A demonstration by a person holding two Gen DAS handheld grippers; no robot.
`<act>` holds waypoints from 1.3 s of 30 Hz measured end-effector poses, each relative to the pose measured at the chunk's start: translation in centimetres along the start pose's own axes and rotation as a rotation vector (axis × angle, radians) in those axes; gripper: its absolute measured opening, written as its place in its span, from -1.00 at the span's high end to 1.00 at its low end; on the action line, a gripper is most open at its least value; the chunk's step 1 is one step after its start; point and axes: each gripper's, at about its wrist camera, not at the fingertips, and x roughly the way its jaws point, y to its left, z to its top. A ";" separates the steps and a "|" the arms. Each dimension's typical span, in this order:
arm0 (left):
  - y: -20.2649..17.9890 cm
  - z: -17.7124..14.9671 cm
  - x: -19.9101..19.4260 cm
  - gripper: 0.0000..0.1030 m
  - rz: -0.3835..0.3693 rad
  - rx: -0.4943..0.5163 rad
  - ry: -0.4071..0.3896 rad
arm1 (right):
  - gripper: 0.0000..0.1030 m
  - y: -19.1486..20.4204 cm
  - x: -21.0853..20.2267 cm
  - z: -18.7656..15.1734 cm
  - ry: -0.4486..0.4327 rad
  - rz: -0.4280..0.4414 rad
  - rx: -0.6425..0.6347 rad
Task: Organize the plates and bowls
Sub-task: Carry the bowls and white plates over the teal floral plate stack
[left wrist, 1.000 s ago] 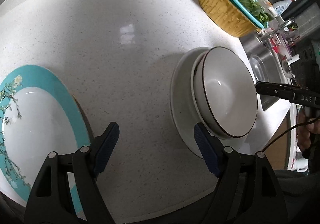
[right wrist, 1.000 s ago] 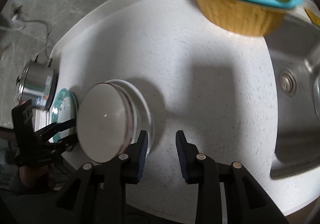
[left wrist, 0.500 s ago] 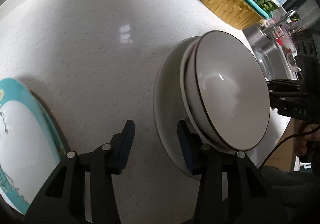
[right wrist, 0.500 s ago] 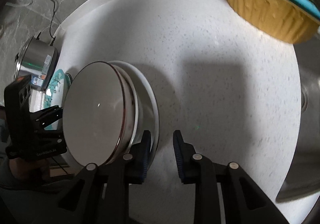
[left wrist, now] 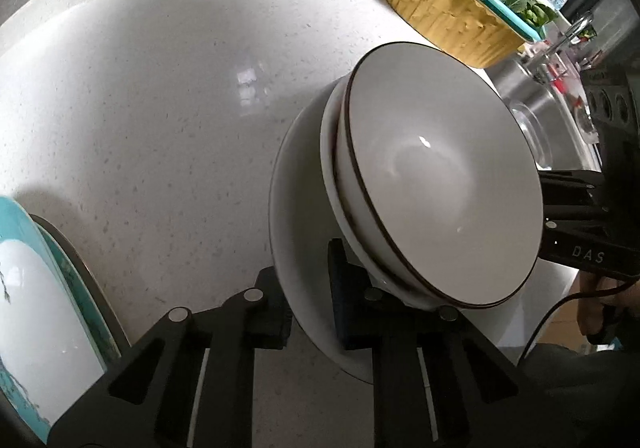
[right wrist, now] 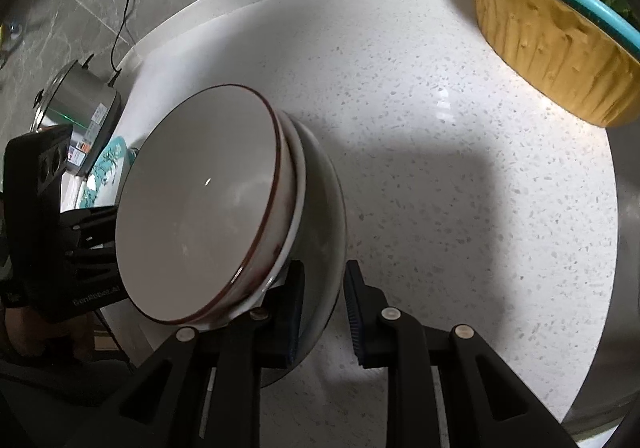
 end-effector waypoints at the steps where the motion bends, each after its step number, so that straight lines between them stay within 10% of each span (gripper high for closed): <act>1: 0.0 0.2 0.1 0.74 -0.003 -0.003 0.001 | 0.64 0.3 0.1 0.1 -0.002 -0.003 0.005; 21: -1.0 -0.4 -3.9 0.75 0.008 0.008 -0.048 | 0.70 1.6 -2.2 -0.7 -0.036 -0.031 0.053; 39: 7.6 -4.7 -16.6 0.76 0.080 -0.135 -0.159 | 0.70 14.2 -4.6 2.8 -0.084 0.027 -0.124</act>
